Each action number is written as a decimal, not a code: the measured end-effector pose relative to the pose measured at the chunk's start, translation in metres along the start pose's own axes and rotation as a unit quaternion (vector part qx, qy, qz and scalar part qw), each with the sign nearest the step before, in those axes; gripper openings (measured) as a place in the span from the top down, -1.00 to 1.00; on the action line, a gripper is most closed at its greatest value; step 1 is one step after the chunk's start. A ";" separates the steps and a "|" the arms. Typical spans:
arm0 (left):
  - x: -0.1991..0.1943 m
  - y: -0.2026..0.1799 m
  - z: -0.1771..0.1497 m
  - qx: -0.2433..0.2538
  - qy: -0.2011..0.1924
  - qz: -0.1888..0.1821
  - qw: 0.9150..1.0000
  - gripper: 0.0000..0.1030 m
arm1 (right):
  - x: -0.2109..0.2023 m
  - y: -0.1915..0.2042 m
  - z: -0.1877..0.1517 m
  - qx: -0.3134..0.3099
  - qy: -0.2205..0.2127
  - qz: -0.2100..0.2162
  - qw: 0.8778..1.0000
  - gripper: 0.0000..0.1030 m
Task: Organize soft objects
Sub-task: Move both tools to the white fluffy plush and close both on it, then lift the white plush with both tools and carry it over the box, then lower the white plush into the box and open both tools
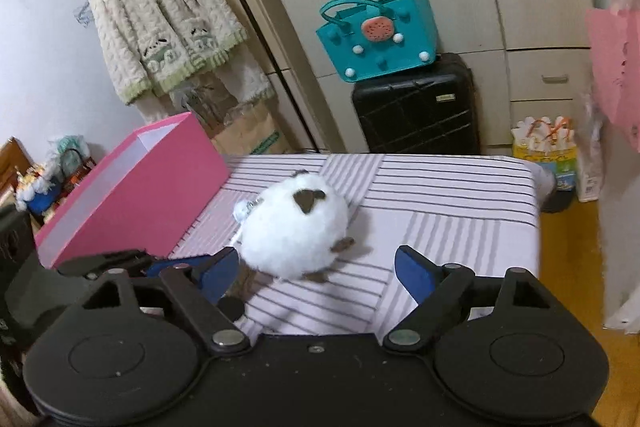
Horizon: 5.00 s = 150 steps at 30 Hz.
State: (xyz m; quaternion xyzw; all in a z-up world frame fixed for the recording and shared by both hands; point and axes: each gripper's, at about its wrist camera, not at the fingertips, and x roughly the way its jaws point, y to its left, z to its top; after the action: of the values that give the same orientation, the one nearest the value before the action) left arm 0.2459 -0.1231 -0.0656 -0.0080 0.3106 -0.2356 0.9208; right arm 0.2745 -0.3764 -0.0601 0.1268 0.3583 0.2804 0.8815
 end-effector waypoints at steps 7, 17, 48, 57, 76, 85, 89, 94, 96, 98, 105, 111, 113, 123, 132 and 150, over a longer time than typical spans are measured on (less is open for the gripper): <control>0.016 -0.001 -0.003 -0.006 -0.017 0.002 1.000 -0.40 | 0.026 -0.003 0.004 0.019 -0.017 0.016 1.000 -0.77; 0.029 0.006 0.000 -0.049 -0.029 0.044 0.997 -0.49 | 0.061 -0.015 0.009 0.063 0.017 0.046 0.997 -0.78; 0.029 -0.001 -0.002 -0.104 -0.019 0.014 0.994 -0.04 | 0.045 -0.003 0.004 0.098 0.050 0.048 0.993 -0.11; -0.003 -0.007 -0.012 -0.099 -0.016 -0.014 0.995 -0.04 | 0.018 0.027 -0.006 0.061 0.051 0.035 0.996 -0.11; -0.100 0.003 -0.032 -0.100 -0.055 -0.081 0.990 -0.04 | -0.037 0.113 -0.012 -0.014 0.044 0.019 0.999 -0.15; -0.156 0.021 -0.029 -0.055 -0.051 -0.083 0.994 -0.04 | -0.043 0.173 -0.006 -0.066 0.062 0.035 0.995 -0.17; -0.184 0.031 -0.026 -0.030 -0.054 -0.071 0.996 -0.04 | -0.044 0.204 -0.002 -0.101 0.059 0.039 0.992 -0.17; -0.217 0.047 -0.014 -0.006 -0.060 -0.053 0.997 -0.04 | -0.045 0.239 0.009 -0.146 0.051 0.052 0.987 -0.17; -0.229 0.056 -0.009 0.002 -0.065 -0.046 0.997 -0.04 | -0.043 0.252 0.016 -0.159 0.051 0.059 0.984 -0.17; -0.242 0.065 -0.004 0.008 -0.072 -0.036 0.997 -0.04 | -0.040 0.265 0.024 -0.175 0.051 0.065 0.981 -0.17; -0.275 0.099 0.011 0.015 -0.088 -0.004 0.996 -0.04 | -0.018 0.303 0.052 -0.213 0.056 0.096 0.971 -0.18; -0.269 0.148 0.030 -0.025 -0.058 0.001 0.998 -0.03 | 0.029 0.304 0.064 -0.188 0.063 0.123 0.972 -0.18; -0.262 0.161 0.035 -0.030 -0.050 0.011 0.998 -0.03 | 0.044 0.304 0.067 -0.180 0.066 0.126 0.973 -0.18; -0.195 0.218 0.045 -0.075 0.012 0.022 0.997 -0.03 | 0.127 0.292 0.079 -0.177 0.129 0.109 0.970 -0.17; -0.147 0.230 0.036 -0.076 0.086 0.055 0.992 0.15 | 0.187 0.261 0.070 -0.138 0.182 0.108 0.968 -0.07; -0.127 0.249 0.037 -0.144 0.126 0.081 0.978 0.29 | 0.208 0.264 0.077 -0.157 0.183 0.072 0.968 -0.09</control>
State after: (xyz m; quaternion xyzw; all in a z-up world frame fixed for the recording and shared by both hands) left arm 0.2853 0.1491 -0.0039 -0.0853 0.4541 -0.1120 0.8798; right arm 0.3436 -0.0421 -0.0100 -0.0412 0.4552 0.4139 0.7873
